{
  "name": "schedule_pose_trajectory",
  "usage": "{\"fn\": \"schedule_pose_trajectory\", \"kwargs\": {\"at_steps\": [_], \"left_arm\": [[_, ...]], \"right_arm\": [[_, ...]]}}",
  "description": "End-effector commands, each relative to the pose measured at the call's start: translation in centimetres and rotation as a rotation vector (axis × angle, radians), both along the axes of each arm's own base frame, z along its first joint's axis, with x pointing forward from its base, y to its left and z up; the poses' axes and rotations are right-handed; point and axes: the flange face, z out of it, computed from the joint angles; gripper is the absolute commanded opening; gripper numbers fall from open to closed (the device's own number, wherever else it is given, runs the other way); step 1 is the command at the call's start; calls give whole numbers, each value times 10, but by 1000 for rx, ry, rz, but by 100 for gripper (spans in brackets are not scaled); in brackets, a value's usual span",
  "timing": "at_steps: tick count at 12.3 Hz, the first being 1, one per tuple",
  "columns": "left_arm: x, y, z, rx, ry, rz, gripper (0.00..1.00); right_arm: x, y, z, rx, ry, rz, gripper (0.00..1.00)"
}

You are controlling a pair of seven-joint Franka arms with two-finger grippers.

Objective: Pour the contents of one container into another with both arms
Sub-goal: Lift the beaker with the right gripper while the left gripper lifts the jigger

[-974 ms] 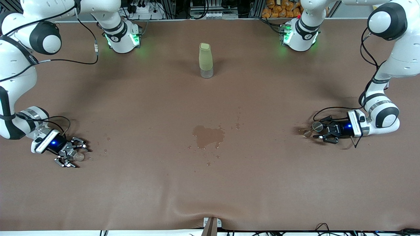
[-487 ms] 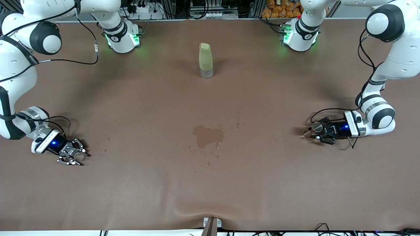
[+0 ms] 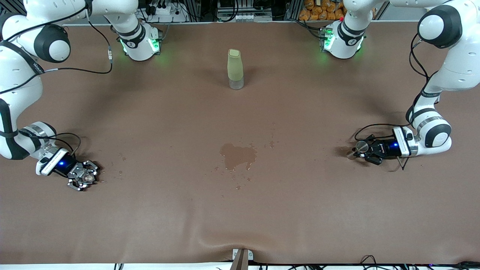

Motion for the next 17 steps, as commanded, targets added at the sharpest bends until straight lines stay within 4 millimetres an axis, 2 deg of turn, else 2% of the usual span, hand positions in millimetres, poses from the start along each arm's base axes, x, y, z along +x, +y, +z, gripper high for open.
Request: {"fn": "schedule_pose_trajectory", "kwargs": {"at_steps": [1,2,4,6,7,10,11,14,16,17], "left_arm": [[3,-12,-1,4,35,-48,0],[3,-14,0,6,68,-54,0],[9,-38,10,-21,117,-88,0],[23,-78,24,-62,95,-135,0],[36,-101,36,-54,79,-173,0],[61,-170,57,-26,87,-261,0],[69,-195,64,-10,65,-282,0],[81,-251,78,-50,97,-239,0],[88,-307,93,-74,106,-223,0],[93,-328,99,-91,106,-190,0]], "right_arm": [[3,4,-14,13,4,-13,0],[4,4,-12,13,2,-12,0],[6,10,-11,14,2,-1,0],[13,24,-6,14,-6,25,0],[20,35,0,12,-15,44,0],[43,81,20,25,-6,109,0],[51,98,30,31,3,132,0],[81,155,85,40,14,200,0],[97,203,127,59,50,249,0],[103,224,143,58,79,257,0]]}}
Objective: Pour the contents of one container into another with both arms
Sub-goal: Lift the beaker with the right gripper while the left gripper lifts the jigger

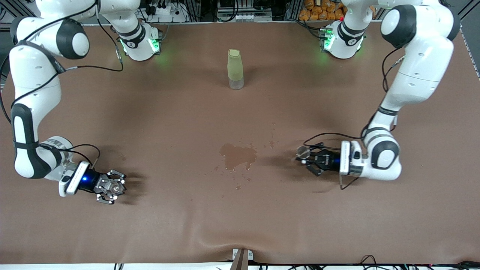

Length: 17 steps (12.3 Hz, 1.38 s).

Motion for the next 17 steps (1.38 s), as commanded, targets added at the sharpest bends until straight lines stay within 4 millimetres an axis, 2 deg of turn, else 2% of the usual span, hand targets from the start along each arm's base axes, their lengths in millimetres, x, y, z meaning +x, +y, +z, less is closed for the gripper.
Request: {"fn": "schedule_pose_trajectory", "kwargs": {"at_steps": [1,2,4,5,7,10,12,17], "left_arm": [[16,-50,22,-1,2,65,0],[20,-68,28,26,-1,81,0],[14,-111,30,8,18,127,0],[14,-126,35,-5,16,140,0],[16,-142,40,18,-13,157,0],[19,-156,44,55,-73,185,0],[17,-172,47,71,-91,209,0],[2,-207,45,37,-115,251,0]], "right_arm": [[13,51,53,-6,57,8,0],[16,74,67,-4,70,26,0],[18,130,90,18,98,65,0],[20,153,108,26,78,59,0],[19,199,142,46,85,69,0],[11,242,196,77,138,104,0],[6,256,213,88,174,122,0],[-17,320,251,102,151,208,0]]}}
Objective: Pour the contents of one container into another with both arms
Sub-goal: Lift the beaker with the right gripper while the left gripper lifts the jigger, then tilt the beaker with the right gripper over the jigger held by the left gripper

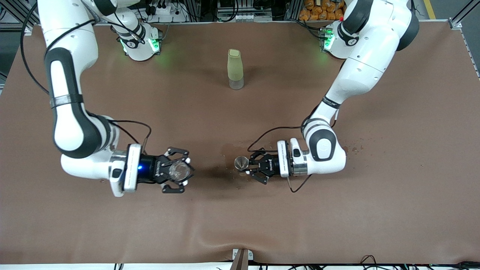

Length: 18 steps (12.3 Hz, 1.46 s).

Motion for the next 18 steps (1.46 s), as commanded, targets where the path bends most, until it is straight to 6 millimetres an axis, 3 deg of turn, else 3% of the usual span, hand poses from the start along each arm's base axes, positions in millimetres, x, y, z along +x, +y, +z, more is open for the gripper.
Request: {"fn": "schedule_pose_trajectory", "kwargs": {"at_steps": [1,5,10,14,18], "left_arm": [[-2,-17,1,-35,-35,42,0],[-3,-17,-9,-19,-26,60,0],[-7,-16,-31,-22,-26,97,0],[-13,-20,-37,-31,-39,107,0],[-8,-10,-35,-25,-45,112,0]], "right_arm": [[-18,30,25,24,9,23,0],[-39,78,47,26,-13,26,0],[-73,123,61,-8,119,-13,0],[-89,136,68,-8,268,-41,0],[-98,140,65,30,374,-69,0]]}}
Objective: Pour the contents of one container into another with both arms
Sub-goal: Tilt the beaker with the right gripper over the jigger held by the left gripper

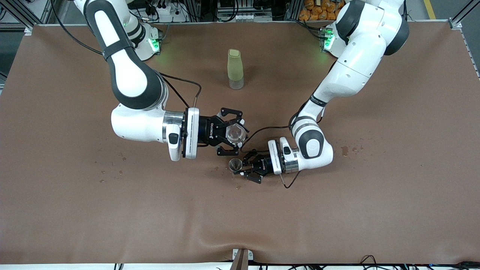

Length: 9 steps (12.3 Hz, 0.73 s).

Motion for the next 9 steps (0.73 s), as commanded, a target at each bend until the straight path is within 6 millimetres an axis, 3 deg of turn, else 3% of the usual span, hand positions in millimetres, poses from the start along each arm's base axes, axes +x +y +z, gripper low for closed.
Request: {"fn": "schedule_pose_trajectory", "kwargs": {"at_steps": [1,4,9], "left_arm": [[5,4,7,-3,-30,21,0],[7,4,14,-5,-31,20,0],[5,8,18,-7,-25,16,0]], "right_arm": [[-17,4,1,76,91,-52,0],[-25,14,-7,98,148,-77,0],[-34,12,6,118,326,-93,0]]}}
